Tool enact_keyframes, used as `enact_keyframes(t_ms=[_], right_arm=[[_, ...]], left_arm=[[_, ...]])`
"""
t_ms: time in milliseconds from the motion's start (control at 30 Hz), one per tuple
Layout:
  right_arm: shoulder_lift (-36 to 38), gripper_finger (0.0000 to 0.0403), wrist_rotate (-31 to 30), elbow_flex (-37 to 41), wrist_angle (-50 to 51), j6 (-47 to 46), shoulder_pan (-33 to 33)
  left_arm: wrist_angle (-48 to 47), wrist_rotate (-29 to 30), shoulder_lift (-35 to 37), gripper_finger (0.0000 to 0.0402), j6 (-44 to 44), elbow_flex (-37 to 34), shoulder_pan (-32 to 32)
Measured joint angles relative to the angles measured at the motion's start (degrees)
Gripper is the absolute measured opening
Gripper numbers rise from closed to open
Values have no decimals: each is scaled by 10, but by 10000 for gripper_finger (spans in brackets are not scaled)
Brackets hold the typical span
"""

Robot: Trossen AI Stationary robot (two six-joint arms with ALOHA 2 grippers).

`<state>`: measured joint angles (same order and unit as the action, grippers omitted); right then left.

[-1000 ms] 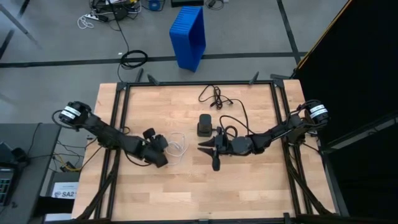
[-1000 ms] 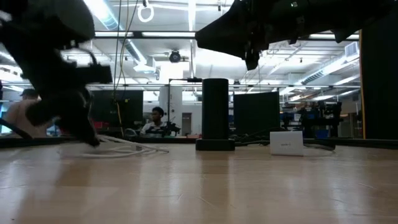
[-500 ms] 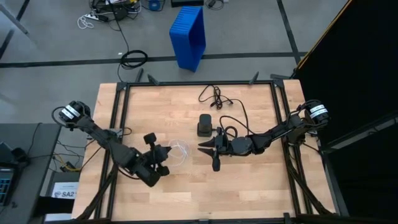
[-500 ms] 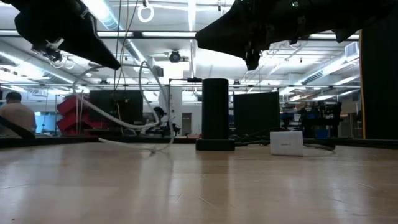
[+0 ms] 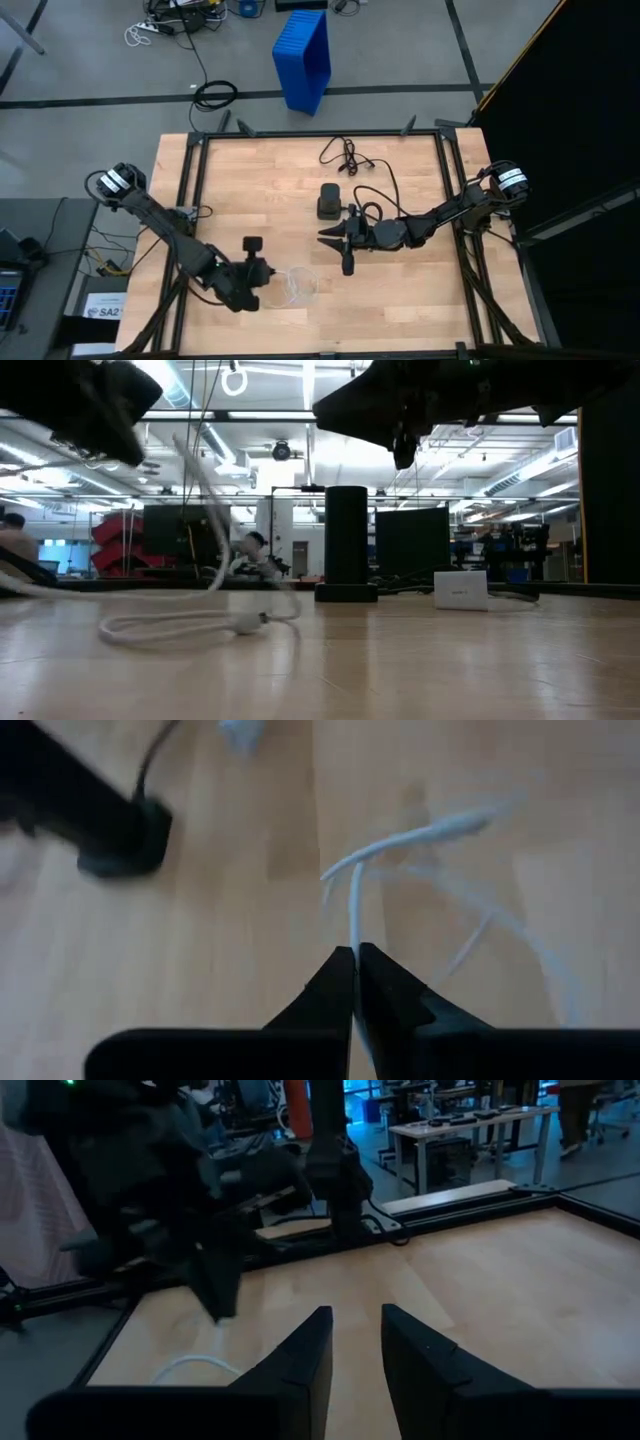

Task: Insert USB
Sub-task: Insert the white charger cable into the white charger adapter

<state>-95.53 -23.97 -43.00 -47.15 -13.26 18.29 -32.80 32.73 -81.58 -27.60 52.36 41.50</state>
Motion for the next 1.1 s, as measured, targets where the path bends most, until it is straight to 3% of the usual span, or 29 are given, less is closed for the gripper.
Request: enact_keyframes(t_ms=[133,300,400,567,900,1100], right_arm=[[0,65,2,0,-17,11,7],[0,68,2,0,-31,15,11],[0,67,2,0,-37,18,12],[0,63,2,0,-36,18,12],[0,71,1,0,-33,20,12],[0,75,-18,0,-5,30,11]], left_arm=[[-181,-52,0,0,-96,55,-20],[-318,-93,0,0,-117,122,-31],[-387,-45,0,0,-132,161,-33],[-577,20,-12,0,-239,215,-42],[-547,191,-21,0,-172,250,-99],[-361,208,-22,0,-59,240,-103]])
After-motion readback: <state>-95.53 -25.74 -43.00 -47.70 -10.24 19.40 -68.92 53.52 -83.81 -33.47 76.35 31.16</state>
